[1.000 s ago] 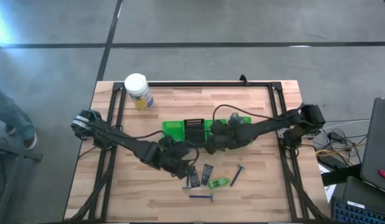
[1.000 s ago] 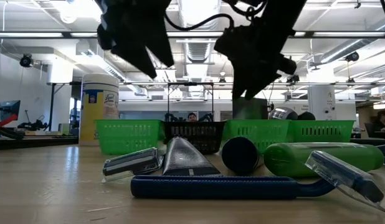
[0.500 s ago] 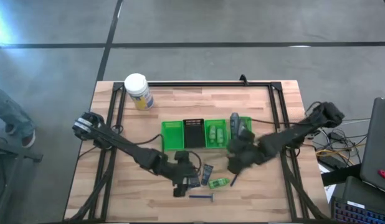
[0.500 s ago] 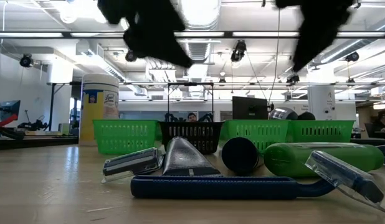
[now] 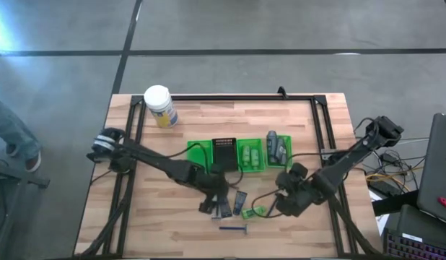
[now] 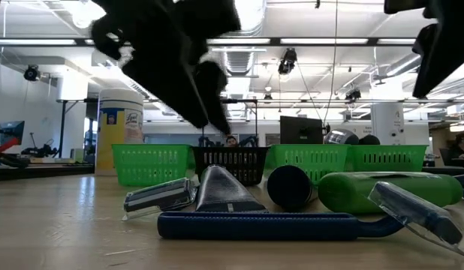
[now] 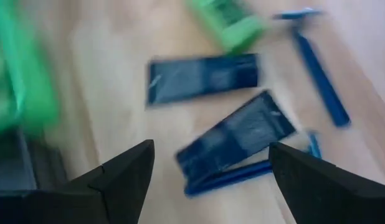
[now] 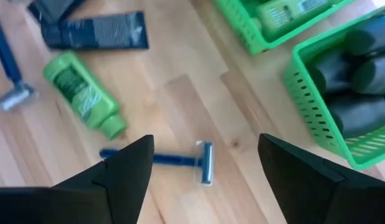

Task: Pick & Place Travel size toiletries
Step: Put the black shave cream into the black basket

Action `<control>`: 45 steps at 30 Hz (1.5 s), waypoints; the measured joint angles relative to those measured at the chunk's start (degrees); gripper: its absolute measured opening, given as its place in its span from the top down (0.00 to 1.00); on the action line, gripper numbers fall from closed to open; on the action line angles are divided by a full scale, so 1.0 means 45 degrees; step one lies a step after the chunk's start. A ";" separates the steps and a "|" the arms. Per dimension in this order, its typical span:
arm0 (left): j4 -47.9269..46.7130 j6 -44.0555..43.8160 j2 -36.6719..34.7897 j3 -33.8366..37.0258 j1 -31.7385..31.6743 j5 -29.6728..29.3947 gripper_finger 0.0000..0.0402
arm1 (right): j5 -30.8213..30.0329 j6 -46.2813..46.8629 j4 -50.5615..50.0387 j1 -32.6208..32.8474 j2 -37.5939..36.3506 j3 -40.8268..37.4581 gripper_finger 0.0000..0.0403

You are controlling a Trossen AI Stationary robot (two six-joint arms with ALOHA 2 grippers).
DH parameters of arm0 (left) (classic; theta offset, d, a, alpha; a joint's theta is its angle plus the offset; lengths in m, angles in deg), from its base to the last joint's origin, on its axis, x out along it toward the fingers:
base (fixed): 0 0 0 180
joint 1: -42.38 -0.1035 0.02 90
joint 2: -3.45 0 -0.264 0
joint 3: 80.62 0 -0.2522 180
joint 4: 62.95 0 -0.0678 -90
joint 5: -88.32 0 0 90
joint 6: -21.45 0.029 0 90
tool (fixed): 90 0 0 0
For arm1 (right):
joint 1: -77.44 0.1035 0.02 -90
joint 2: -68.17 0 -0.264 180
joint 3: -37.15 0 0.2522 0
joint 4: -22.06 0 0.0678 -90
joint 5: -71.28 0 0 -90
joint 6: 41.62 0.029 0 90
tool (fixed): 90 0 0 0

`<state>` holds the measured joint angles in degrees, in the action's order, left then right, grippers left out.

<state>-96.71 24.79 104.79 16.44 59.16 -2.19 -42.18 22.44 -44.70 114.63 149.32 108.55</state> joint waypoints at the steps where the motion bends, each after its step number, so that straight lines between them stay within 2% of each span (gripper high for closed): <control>1: -0.0022 0.1203 -0.0005 -0.0092 0.0009 0.0036 0.22 | 0.0033 -0.0114 -0.0014 -0.0004 0.0051 0.0015 0.31; 3: -0.0325 0.3475 0.0038 -0.0306 -0.0007 0.0311 0.24 | 0.0035 -0.0196 -0.0029 -0.0008 0.0073 0.0034 0.32; 6: -0.1046 0.5756 0.0345 -0.0645 -0.0035 0.0471 0.28 | 0.0156 0.0028 -0.0063 -0.0029 0.0077 0.0034 0.34; 11: -0.1217 0.7241 0.0910 -0.0864 -0.0270 0.0571 0.35 | 0.0222 0.0762 -0.0078 -0.0007 0.0077 0.0019 0.36; 16: -0.1201 0.7599 0.1374 -0.1113 -0.0741 0.0537 0.45 | 0.0219 0.1361 -0.0075 -0.0014 0.0077 -0.0010 0.39; 24: -0.1223 0.7966 0.1728 -0.1119 -0.0853 0.1498 0.56 | 0.0219 0.2069 -0.0078 -0.0014 0.0077 -0.0024 0.39; 35: -0.1272 0.7907 0.2089 -0.1202 -0.0734 0.1663 0.58 | 0.0219 0.2078 -0.0150 -0.0014 0.0077 -0.0169 0.33; 45: -0.1311 0.7892 0.2093 -0.1430 -0.0436 0.2690 0.58 | 0.0219 0.2187 -0.0175 -0.0014 0.0077 -0.0411 0.31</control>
<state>-102.61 60.30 114.21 10.01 57.20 9.91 -41.20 32.28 -45.49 114.57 149.67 106.70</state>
